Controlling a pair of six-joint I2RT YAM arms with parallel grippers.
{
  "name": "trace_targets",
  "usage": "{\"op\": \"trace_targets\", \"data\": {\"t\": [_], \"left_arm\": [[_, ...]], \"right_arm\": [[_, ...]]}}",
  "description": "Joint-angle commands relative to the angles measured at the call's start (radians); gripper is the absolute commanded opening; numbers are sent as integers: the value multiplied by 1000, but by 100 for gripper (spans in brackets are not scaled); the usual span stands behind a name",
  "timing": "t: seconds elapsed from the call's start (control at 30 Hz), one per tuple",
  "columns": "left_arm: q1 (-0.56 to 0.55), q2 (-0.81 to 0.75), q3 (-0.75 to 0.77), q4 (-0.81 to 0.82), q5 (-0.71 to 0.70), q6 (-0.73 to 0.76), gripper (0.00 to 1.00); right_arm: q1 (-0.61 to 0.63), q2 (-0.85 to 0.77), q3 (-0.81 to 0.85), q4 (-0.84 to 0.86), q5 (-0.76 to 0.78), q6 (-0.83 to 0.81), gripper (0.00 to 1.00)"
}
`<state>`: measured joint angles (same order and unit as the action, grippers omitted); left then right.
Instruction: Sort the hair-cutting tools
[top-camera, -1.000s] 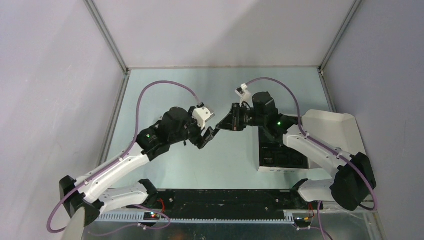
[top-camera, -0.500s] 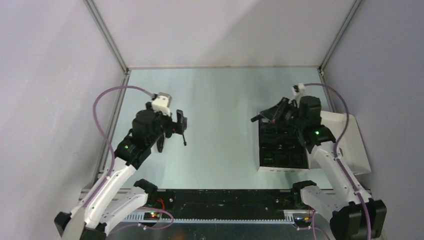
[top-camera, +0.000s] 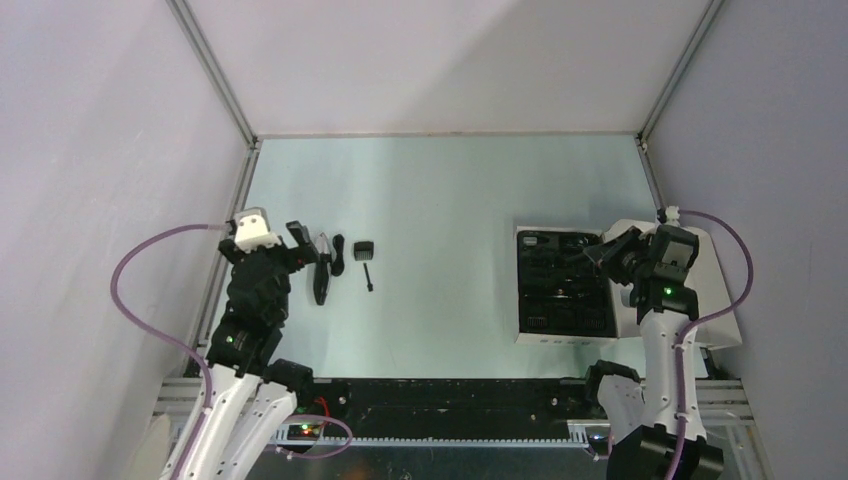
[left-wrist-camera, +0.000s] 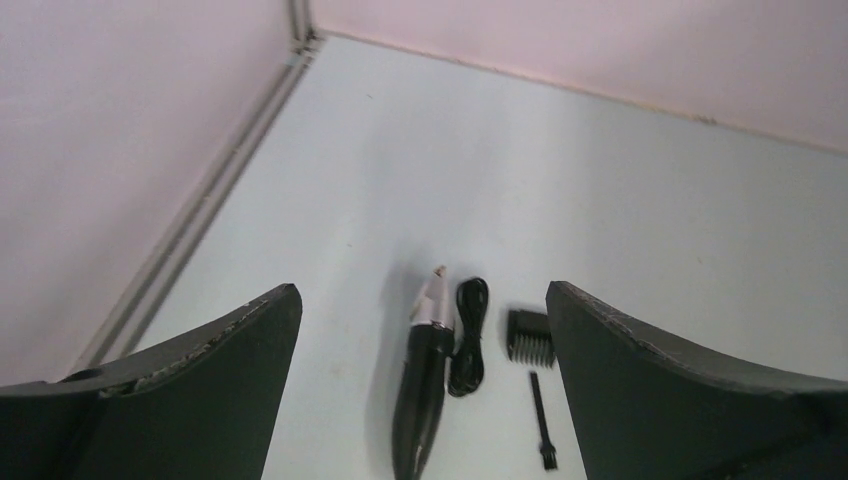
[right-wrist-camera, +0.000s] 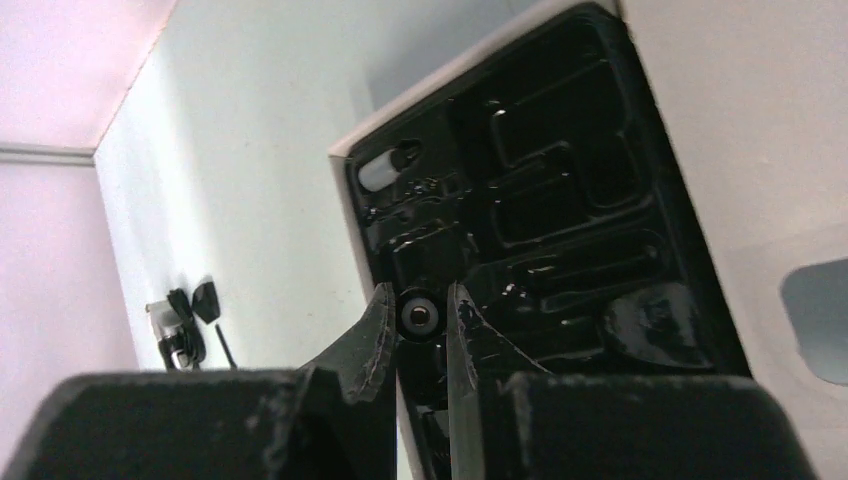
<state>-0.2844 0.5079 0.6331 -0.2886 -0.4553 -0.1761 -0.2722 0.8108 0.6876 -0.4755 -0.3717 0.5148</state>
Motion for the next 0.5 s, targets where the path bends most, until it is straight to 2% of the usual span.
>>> {"op": "trace_targets", "data": {"t": [0.0, 0.3, 0.47], "left_arm": [[13, -42, -13, 79, -174, -13, 100], [0, -42, -16, 77, -219, -39, 100], [-49, -38, -19, 91, -255, -15, 100]], "right_arm": [[-54, 7, -8, -26, 0, -60, 0], [-106, 11, -47, -53, 29, -61, 0], [-120, 10, -100, -26, 34, -48, 0]]}}
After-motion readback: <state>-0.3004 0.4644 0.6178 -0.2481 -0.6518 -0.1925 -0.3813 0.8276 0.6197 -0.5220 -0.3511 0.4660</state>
